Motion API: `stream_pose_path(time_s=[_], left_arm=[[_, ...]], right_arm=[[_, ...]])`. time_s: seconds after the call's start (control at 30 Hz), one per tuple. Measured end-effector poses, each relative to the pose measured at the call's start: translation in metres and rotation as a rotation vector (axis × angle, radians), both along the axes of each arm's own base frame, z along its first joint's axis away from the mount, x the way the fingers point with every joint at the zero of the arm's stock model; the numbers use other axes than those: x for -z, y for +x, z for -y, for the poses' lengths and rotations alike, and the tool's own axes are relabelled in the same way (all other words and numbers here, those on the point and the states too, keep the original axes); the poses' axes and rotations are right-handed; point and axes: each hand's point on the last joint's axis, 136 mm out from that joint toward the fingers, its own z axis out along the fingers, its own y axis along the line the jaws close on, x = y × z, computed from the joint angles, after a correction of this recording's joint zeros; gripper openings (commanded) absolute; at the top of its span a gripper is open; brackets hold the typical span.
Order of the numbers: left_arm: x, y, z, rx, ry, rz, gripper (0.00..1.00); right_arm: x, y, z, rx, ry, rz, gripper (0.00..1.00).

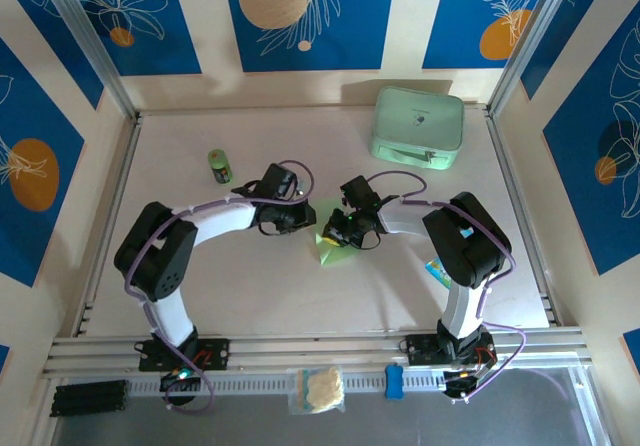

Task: Fold a paper plane with a square sheet of paper (pick it up from the middle)

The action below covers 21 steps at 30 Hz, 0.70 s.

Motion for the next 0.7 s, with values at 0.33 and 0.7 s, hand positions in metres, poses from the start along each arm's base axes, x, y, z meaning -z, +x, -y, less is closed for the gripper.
stream_pose_path(time_s=[0.33, 0.7], left_arm=[[0.028, -0.017, 0.009, 0.018, 0.052, -0.07, 0.04], [0.039, -0.018, 0.009, 0.013, 0.103, -0.073, 0.03]], right_arm=[[0.0, 0.0, 0.0, 0.004, 0.001, -0.003, 0.02], [0.0, 0.0, 0.0, 0.003, 0.005, -0.003, 0.02]])
